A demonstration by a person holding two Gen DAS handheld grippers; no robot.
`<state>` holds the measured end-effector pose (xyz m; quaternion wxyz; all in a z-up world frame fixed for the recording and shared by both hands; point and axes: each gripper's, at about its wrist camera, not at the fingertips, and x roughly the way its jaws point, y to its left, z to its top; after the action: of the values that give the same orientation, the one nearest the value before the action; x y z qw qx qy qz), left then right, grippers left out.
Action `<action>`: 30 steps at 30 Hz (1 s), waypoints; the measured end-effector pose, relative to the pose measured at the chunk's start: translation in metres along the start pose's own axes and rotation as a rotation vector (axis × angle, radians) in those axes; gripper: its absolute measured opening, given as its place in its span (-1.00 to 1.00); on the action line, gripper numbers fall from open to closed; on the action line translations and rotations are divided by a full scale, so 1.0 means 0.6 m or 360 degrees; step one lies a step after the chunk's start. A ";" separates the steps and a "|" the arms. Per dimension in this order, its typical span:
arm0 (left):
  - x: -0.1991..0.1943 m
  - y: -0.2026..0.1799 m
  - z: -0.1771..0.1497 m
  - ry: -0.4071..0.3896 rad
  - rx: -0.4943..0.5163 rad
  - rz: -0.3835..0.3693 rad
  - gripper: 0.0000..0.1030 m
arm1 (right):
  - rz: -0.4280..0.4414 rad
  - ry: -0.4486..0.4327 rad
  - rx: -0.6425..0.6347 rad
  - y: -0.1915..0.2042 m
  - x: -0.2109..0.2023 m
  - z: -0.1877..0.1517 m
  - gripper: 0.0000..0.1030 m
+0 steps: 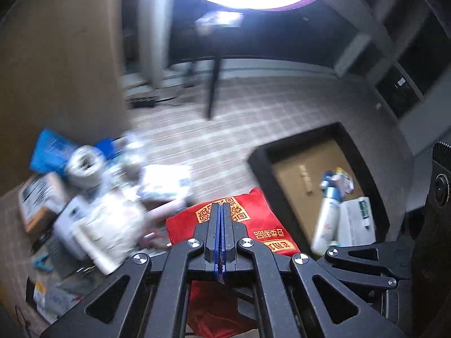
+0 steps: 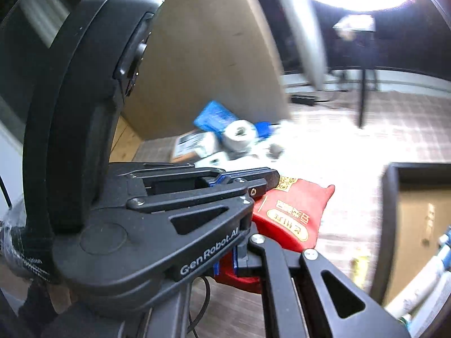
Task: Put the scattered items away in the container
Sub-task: 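Carry the red pouch to the tray and open the left gripper, then move both grippers back over the pile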
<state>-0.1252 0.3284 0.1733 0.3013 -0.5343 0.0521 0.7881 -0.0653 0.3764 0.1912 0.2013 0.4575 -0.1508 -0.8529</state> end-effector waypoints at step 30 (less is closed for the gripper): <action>0.015 -0.089 -0.019 -0.0033 0.0015 0.0087 0.01 | -0.0378 -0.0041 0.0354 -0.250 -0.140 -0.052 -0.51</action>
<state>-0.0902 0.3709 0.1733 0.2826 -0.5229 0.0672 0.8014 -0.0279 0.5452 0.1688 0.0453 0.4805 -0.1918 -0.8546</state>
